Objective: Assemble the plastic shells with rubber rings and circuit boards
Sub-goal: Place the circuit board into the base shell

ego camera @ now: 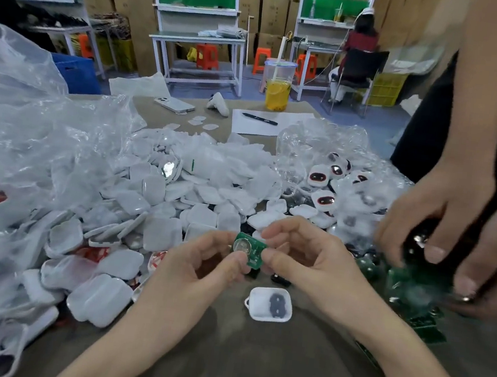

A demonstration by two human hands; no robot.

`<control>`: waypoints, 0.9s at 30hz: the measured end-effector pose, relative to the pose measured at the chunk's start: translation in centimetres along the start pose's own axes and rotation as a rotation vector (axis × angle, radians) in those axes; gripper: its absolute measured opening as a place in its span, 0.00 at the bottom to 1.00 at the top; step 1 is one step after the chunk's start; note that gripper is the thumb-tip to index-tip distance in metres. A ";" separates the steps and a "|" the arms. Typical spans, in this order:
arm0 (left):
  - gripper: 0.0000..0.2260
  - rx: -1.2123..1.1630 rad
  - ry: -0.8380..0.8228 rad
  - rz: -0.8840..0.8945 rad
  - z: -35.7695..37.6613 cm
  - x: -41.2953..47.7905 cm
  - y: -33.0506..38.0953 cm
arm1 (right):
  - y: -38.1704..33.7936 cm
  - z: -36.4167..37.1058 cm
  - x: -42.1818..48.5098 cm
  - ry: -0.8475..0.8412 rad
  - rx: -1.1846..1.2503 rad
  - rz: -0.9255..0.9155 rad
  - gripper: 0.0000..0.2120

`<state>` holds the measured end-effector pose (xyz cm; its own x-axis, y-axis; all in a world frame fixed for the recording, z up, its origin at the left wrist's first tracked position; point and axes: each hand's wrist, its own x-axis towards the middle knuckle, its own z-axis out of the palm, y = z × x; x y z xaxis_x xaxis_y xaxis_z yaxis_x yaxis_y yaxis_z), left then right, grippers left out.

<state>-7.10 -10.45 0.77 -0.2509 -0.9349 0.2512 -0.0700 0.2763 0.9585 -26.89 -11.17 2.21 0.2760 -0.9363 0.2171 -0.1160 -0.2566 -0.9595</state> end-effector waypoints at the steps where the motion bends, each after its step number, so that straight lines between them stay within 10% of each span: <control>1: 0.07 -0.006 -0.001 0.003 0.1 0.0 0.1 | 0.1 0.0 0.1 -0.006 0.002 0.000 0.10; 27: 0.10 0.703 0.142 0.316 0.7 -0.8 -0.6 | 0.1 0.4 -0.2 0.042 0.092 0.168 0.06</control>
<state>-7.58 -9.76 -0.12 -0.2386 -0.7946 0.5583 -0.6223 0.5665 0.5402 -26.60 -10.96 2.01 0.2203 -0.9737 0.0580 -0.0684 -0.0747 -0.9949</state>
